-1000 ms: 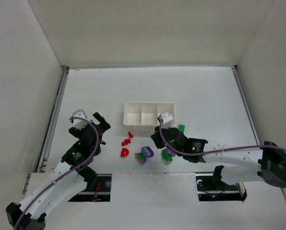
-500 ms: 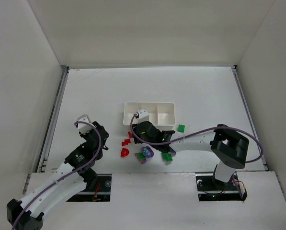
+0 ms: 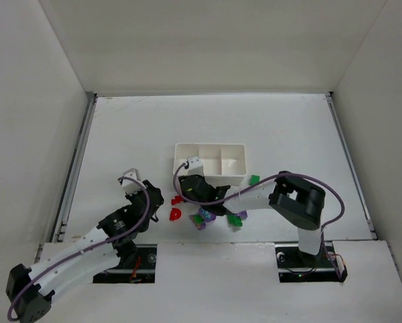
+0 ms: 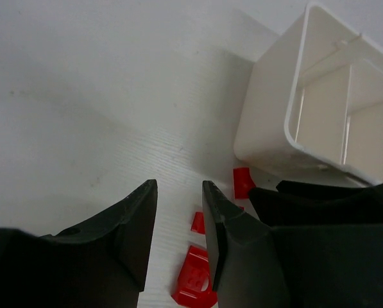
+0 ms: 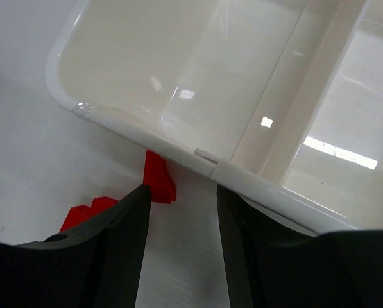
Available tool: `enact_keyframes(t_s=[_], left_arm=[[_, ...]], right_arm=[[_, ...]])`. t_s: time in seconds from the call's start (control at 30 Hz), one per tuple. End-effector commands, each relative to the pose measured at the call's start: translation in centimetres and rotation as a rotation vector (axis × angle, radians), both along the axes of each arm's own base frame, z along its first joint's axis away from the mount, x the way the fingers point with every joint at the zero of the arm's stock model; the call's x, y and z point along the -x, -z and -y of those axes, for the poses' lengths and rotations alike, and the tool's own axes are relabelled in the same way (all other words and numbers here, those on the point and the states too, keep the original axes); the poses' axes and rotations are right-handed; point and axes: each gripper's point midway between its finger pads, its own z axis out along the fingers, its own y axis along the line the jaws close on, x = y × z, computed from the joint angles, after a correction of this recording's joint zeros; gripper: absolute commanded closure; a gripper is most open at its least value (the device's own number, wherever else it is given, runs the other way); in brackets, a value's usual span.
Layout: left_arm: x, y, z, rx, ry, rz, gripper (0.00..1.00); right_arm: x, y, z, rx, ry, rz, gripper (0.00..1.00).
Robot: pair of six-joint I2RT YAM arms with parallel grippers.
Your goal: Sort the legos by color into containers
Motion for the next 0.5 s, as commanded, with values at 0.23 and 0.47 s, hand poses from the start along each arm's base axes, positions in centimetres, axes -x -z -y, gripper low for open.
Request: enact_keyframes(t_s=[0.23,0.47], left_arm=[[1.2,1.9,1.3,0.069,0.02,-0.032,0.68],[1.5,2.3,0.8,0.047,-0.001,-0.051,0.68]], right_arm=[[-0.8,-2.7,-3.3,-0.122,0.011,0.062,0.5],[-0.1,-3.6,-4.0,-0.154,-0.009,0.064,0.48]])
